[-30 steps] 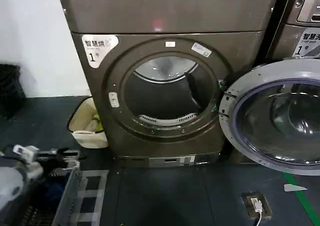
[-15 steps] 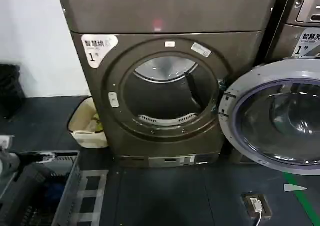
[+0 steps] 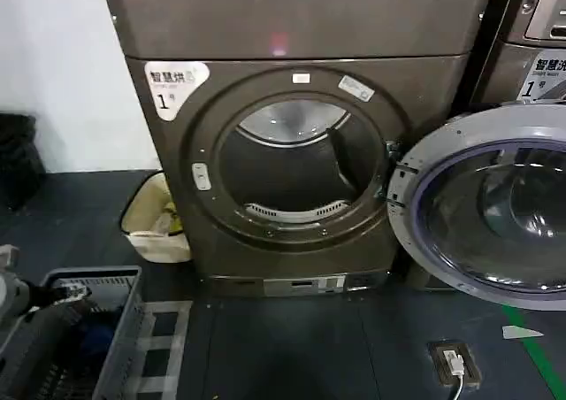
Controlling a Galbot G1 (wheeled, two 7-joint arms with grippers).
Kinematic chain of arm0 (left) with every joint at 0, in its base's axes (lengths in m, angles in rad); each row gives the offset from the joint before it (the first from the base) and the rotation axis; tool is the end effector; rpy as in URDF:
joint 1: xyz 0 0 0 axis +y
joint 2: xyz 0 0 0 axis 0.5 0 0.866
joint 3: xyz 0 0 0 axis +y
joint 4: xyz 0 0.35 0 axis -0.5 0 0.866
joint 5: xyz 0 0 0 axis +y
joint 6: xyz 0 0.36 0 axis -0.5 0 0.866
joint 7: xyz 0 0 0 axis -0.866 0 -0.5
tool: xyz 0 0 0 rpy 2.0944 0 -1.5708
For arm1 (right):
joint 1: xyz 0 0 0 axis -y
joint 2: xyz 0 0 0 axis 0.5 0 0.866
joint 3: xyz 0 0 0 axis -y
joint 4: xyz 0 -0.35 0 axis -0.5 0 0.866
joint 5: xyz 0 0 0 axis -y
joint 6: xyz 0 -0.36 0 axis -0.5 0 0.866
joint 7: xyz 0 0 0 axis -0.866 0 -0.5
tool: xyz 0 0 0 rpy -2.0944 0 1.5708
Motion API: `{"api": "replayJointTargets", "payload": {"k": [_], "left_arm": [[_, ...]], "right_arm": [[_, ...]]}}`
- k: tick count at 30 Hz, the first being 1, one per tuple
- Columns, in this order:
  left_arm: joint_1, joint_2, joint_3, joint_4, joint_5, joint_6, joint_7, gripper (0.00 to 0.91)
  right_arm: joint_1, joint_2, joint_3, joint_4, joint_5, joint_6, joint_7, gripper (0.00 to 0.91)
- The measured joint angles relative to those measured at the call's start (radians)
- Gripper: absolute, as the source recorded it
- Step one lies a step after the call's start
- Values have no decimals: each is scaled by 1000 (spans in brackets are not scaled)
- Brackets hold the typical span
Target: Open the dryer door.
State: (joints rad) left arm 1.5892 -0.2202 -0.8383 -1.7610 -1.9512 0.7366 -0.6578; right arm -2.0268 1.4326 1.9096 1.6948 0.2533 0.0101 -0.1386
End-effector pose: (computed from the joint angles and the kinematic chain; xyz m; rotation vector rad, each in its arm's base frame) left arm 0.3113 0.2990 -0.1347 0.3567 -2.0333 0.2589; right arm -0.1745 -0.3899 -0.1962 -1.3520 -2.1931 0.7538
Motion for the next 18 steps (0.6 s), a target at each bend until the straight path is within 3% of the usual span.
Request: {"api": "replayJointTargets", "payload": {"k": [5, 18], "left_arm": [[5, 18, 7, -2, -152, 0, -99, 907], [5, 32, 11, 11, -242, 0, -138, 907]], "right_arm": [[0, 6, 0, -5, 15, -4, 6, 907], [9, 13, 6, 3, 18, -43, 37, 907]]}}
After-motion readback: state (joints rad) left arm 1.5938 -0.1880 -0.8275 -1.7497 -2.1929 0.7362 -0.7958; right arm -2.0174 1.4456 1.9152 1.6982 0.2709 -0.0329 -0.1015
